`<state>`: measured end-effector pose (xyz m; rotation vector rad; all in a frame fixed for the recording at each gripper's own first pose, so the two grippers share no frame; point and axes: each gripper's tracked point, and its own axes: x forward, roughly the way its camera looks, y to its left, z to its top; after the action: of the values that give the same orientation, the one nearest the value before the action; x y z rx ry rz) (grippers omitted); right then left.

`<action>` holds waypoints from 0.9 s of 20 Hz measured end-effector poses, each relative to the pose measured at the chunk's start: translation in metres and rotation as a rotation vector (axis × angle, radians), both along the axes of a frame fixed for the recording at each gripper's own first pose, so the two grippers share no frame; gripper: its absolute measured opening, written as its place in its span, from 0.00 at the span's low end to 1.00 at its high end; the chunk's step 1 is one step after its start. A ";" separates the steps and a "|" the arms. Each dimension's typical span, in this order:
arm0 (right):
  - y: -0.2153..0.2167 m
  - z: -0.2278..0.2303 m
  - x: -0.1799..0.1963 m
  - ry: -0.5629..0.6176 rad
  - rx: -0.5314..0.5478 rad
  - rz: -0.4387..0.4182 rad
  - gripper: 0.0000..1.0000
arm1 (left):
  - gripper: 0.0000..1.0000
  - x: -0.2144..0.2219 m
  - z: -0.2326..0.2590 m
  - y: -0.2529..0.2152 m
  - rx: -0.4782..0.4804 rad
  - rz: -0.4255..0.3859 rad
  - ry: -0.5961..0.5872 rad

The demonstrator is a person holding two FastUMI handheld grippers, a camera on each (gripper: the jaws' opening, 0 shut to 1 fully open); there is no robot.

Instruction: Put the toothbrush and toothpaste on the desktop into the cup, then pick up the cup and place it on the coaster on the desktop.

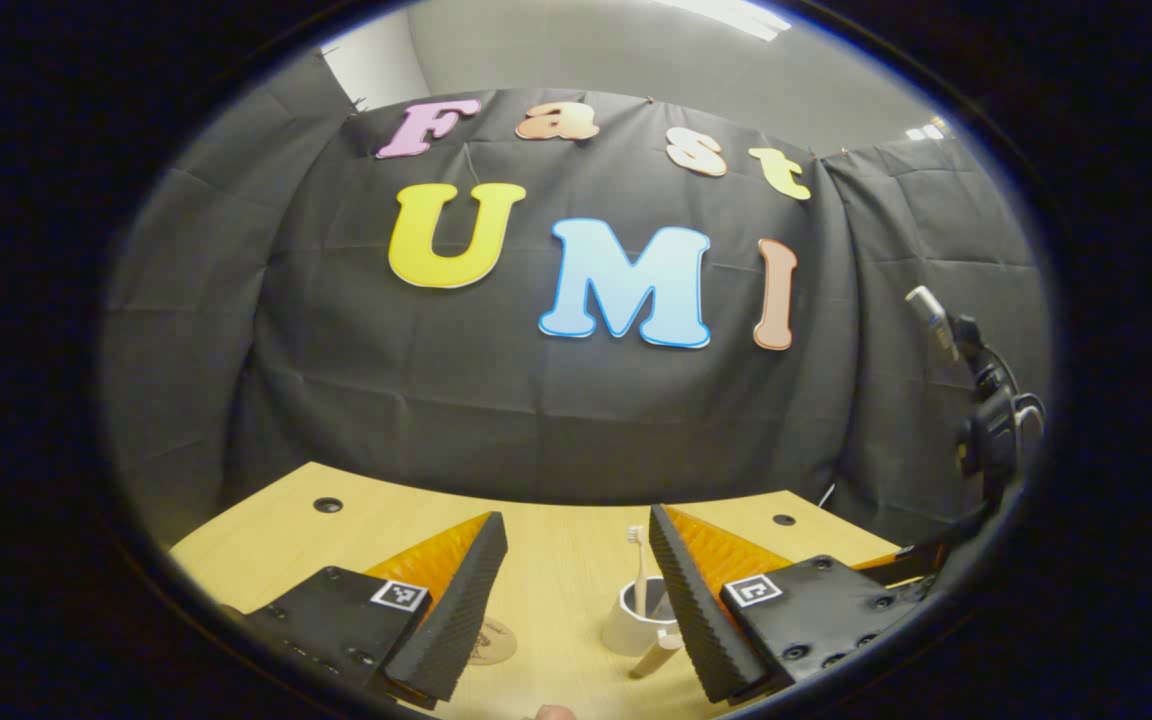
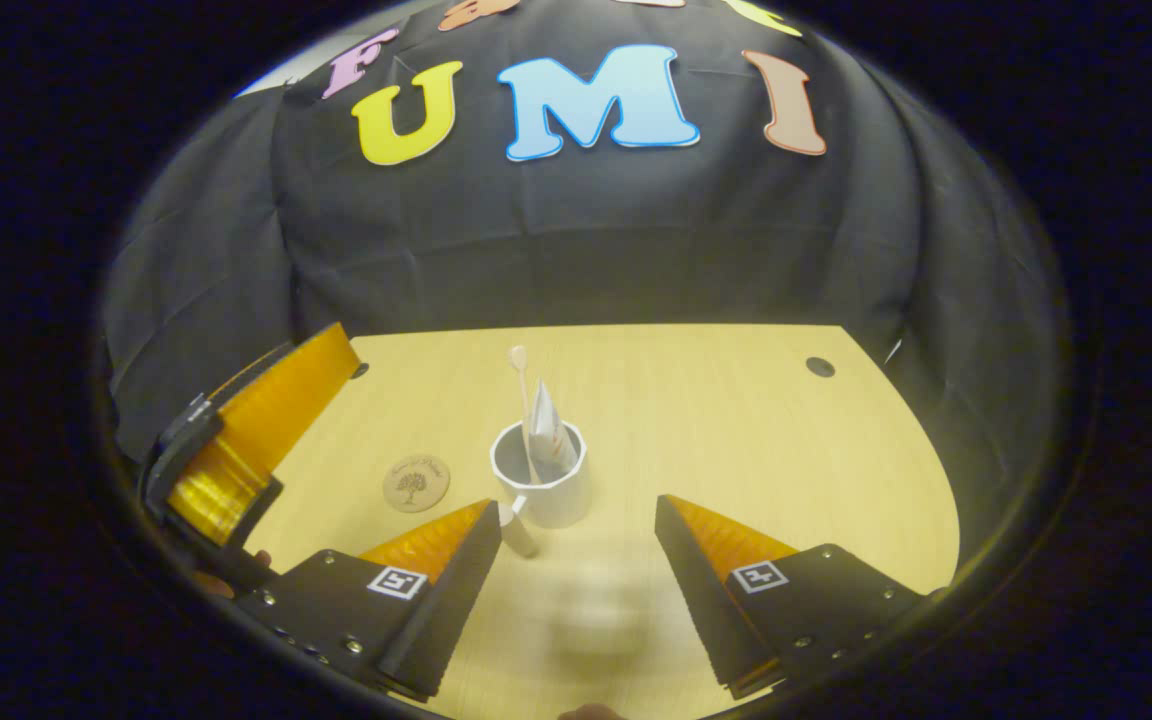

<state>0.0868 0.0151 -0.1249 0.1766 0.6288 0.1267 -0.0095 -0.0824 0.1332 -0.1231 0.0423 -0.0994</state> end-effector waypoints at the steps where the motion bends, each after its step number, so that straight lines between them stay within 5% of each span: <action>1: 0.004 -0.005 0.001 0.016 0.004 0.007 0.95 | 0.92 -0.005 0.002 0.004 -0.001 0.010 -0.002; 18: 0.044 -0.078 0.046 0.399 -0.017 -0.020 0.95 | 0.92 -0.025 0.003 0.052 -0.045 0.064 0.022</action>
<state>0.1326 0.0590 -0.2033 0.1935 1.0249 0.0667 -0.0344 -0.0304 0.1360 -0.1707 0.0582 -0.0353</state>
